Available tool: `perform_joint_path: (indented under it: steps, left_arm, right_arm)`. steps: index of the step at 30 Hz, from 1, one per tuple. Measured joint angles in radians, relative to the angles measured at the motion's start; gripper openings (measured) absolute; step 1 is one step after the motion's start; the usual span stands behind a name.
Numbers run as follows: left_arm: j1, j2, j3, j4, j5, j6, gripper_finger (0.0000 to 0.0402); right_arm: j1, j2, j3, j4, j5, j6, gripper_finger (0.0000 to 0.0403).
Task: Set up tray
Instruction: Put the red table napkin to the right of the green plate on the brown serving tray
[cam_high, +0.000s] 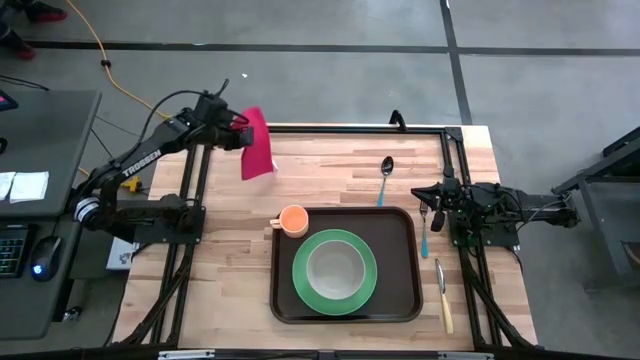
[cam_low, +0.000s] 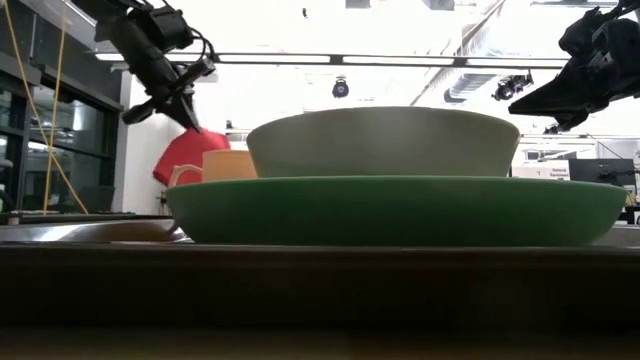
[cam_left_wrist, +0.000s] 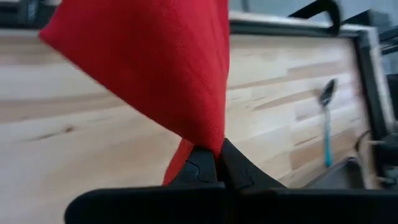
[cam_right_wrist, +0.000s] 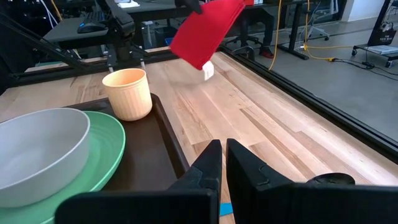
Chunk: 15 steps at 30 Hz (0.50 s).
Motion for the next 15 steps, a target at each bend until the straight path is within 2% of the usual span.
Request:
perform_joint_path:
  steps: [8, 15]
  left_arm:
    - [-0.006, -0.001, 0.000, 0.191, 0.079, -0.050, 0.0012]
    - [-0.096, -0.001, 0.000, 0.380, 0.082, -0.132, 0.0012]
  right_arm:
    - [0.000, 0.000, 0.000, 0.000, 0.000, 0.000, 0.0000]
    - [0.000, 0.000, 0.000, 0.000, 0.004, -0.001, 0.0000]
